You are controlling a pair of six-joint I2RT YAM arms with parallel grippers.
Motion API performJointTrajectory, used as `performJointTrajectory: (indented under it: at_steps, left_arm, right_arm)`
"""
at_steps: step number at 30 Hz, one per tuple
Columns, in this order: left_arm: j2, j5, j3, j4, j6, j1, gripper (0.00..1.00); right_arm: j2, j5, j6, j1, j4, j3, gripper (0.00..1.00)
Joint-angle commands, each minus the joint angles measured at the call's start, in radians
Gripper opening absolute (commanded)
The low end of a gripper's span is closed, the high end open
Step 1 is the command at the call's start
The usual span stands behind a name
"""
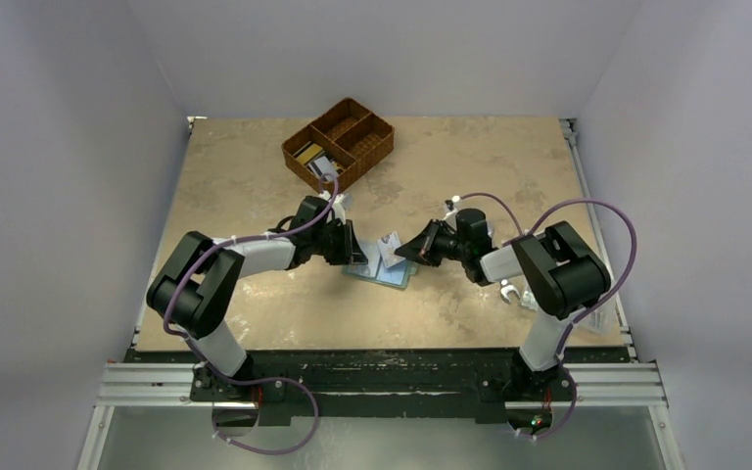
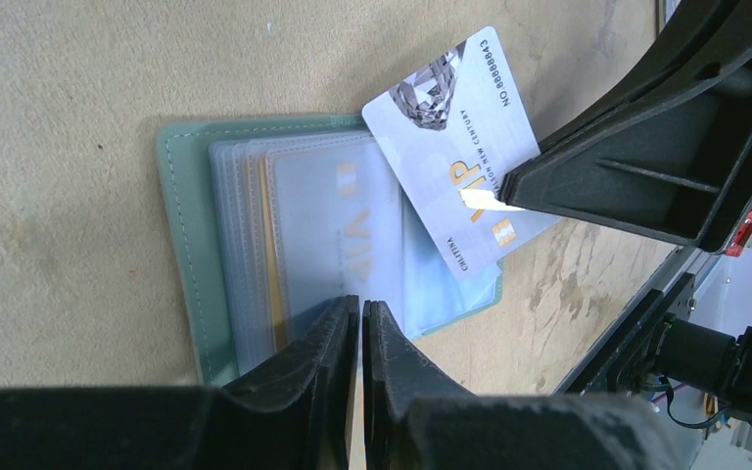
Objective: Put the credit cards into the card holder
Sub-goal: Insert the credit card into the card holder.
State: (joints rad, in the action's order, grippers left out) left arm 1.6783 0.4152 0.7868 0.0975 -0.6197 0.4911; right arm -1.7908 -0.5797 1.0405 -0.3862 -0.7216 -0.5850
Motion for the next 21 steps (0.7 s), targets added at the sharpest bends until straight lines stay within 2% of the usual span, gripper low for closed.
performJointTrajectory:
  at_steps: [1, 11, 16, 21]
  left_arm:
    - [-0.010, -0.005, -0.025, -0.015, 0.002, -0.005, 0.11]
    - [-0.015, 0.000, -0.034, -0.006, -0.001, -0.005, 0.11]
    - [-0.017, 0.002, -0.033, -0.007, 0.000, -0.005, 0.11]
    - [-0.013, 0.005, -0.028, -0.007, 0.001, -0.005, 0.11]
  right_arm:
    - [-0.012, 0.031, 0.029, -0.029, -0.093, 0.008, 0.00]
    - [-0.032, 0.052, 0.059, -0.046, -0.170, 0.069, 0.01]
    - [-0.048, 0.016, 0.031, -0.050, -0.165, 0.072, 0.21]
    - [-0.034, -0.052, -0.020, -0.060, -0.132, 0.069, 0.25]
